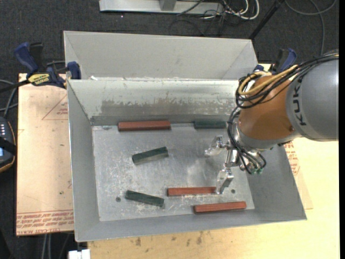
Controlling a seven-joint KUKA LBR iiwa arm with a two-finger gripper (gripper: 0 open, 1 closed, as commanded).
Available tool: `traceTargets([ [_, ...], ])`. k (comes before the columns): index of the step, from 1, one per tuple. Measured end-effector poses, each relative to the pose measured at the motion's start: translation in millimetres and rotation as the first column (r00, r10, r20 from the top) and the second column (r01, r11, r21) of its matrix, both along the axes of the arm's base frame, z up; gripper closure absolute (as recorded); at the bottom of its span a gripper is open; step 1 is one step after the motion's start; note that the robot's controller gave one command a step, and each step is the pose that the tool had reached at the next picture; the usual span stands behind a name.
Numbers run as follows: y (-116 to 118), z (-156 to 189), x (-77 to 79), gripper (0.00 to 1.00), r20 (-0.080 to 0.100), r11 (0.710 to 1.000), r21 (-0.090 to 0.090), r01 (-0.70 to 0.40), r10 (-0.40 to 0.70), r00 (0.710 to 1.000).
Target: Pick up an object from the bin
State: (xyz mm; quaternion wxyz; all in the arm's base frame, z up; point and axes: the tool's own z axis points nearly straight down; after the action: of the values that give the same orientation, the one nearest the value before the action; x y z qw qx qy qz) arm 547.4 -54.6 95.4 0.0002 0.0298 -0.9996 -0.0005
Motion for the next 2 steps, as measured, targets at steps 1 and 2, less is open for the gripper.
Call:
traceTargets([
  [1, -13.5, -17.8, -47.4, 1.00, 0.031, 0.979, -0.006, -0.203, 0.203, 0.979],
  [2, -13.5, -17.9, -47.4, 1.00, 0.031, 0.979, -0.006, -0.204, 0.204, 0.978],
])
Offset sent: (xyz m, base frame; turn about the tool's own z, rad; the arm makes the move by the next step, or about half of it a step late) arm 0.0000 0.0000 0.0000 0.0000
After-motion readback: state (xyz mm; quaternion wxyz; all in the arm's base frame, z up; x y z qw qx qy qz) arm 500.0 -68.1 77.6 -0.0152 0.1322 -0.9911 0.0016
